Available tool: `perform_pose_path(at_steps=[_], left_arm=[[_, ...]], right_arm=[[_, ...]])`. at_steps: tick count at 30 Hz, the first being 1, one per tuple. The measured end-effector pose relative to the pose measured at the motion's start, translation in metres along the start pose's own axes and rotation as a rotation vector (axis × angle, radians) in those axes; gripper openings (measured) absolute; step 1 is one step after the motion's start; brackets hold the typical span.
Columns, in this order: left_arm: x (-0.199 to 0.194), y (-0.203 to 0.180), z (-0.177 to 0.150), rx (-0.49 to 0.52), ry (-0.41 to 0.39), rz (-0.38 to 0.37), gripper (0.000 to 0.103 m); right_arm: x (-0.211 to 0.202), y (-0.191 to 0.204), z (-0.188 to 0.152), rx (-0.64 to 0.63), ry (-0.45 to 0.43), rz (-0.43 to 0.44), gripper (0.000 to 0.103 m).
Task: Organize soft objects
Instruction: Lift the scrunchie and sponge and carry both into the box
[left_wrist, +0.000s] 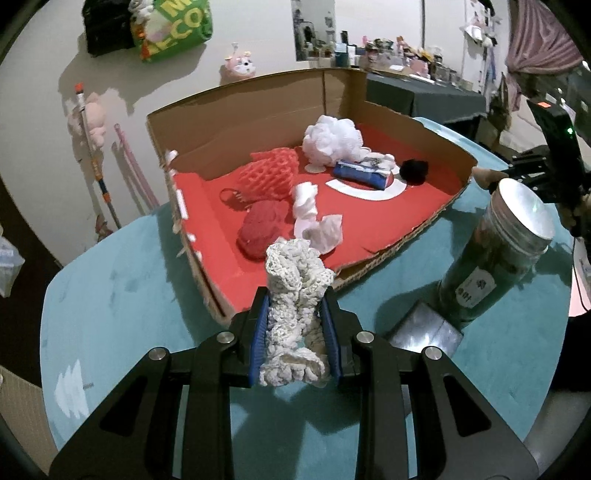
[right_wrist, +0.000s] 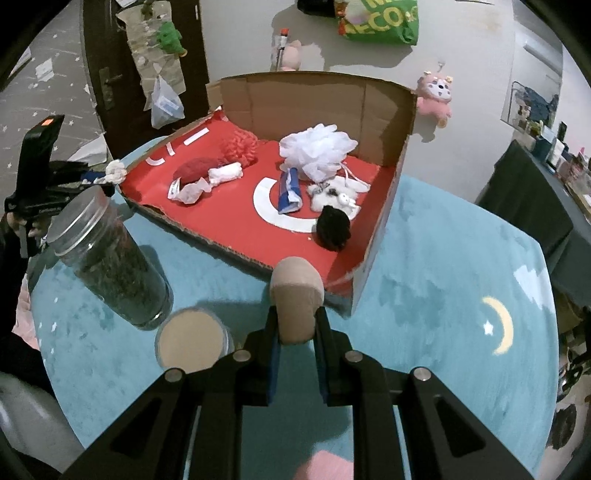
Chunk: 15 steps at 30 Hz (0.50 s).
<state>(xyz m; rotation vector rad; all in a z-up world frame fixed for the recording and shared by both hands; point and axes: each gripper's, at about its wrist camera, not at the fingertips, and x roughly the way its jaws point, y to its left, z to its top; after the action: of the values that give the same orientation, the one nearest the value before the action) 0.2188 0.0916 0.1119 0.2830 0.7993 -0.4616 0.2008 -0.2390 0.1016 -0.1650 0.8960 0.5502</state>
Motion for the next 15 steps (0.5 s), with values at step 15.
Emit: perform_pose_path(at_steps=[15], left_arm=[[0.036,-0.033,0.065,0.07,0.047,-0.14,0.026]], right_arm=[[0.023,0.02,0.052,-0.109,0.045,0.062,0.019]])
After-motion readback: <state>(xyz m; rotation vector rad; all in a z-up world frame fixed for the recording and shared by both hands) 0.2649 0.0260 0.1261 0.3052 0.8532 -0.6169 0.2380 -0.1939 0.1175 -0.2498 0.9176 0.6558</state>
